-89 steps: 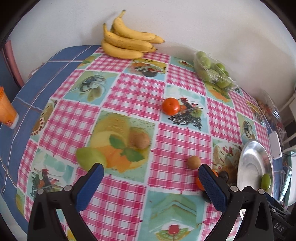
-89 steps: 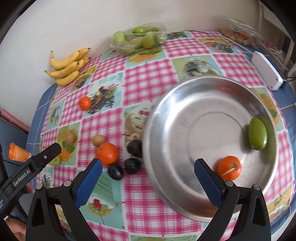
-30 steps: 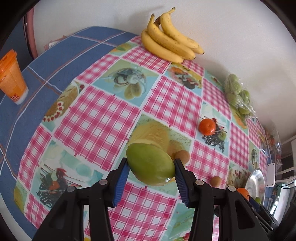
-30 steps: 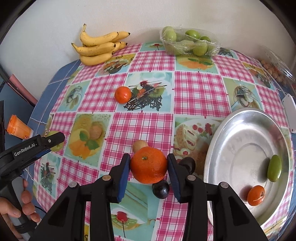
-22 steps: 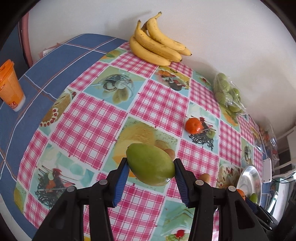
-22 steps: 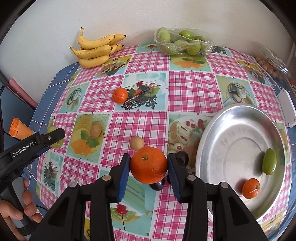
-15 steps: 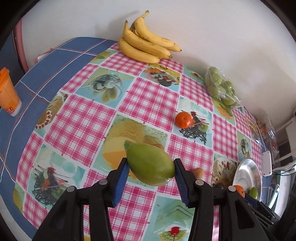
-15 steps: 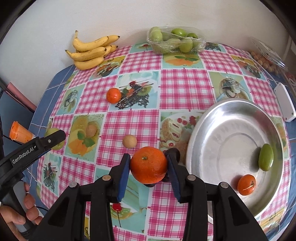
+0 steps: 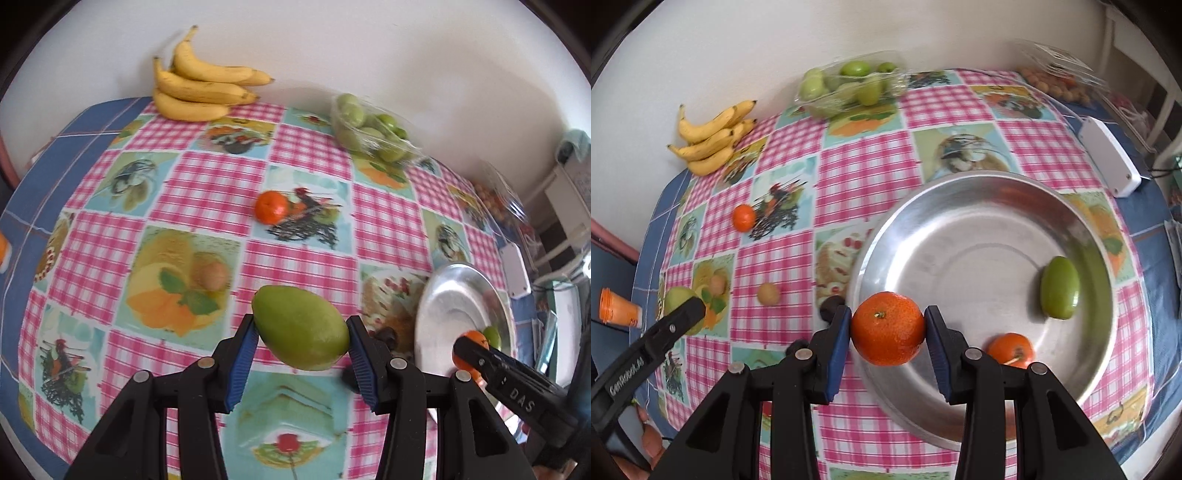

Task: Organize fruits
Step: 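Release the green mango into the steel bowl while the right tool drops the tangerine there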

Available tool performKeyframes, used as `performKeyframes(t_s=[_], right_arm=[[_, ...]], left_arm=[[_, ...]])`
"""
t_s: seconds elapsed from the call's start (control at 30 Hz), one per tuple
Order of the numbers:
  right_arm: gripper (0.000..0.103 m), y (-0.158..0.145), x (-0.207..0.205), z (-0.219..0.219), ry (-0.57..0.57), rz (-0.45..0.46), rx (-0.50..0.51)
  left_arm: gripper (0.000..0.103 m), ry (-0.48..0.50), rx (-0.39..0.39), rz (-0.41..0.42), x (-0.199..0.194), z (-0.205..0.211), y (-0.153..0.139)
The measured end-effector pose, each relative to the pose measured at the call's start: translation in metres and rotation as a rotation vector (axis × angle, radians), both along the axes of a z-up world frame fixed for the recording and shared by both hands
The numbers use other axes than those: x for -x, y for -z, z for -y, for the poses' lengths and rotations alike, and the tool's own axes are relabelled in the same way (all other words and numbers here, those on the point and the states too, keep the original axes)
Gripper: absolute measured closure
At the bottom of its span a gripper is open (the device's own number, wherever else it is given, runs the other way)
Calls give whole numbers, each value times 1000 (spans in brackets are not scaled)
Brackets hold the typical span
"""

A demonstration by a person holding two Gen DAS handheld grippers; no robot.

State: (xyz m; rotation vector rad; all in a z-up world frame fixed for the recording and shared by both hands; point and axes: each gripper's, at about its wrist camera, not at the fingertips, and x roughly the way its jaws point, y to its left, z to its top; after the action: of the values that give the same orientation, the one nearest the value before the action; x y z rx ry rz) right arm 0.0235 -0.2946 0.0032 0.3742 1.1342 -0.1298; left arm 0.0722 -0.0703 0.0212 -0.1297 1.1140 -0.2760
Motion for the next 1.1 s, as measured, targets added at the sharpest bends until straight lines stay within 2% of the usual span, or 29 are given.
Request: performKeyframes(t_s=[0.53, 0.87, 1.1], right_arm=[[61, -2, 35, 80, 184, 7, -23], [60, 5, 35, 85, 179, -9, -37], [60, 15, 31, 83, 170, -29, -51]], left_arm=[[51, 238, 22, 8, 31, 98, -2], [51, 334, 2, -24, 42, 133, 15], [51, 365, -30, -9, 45, 145, 24]])
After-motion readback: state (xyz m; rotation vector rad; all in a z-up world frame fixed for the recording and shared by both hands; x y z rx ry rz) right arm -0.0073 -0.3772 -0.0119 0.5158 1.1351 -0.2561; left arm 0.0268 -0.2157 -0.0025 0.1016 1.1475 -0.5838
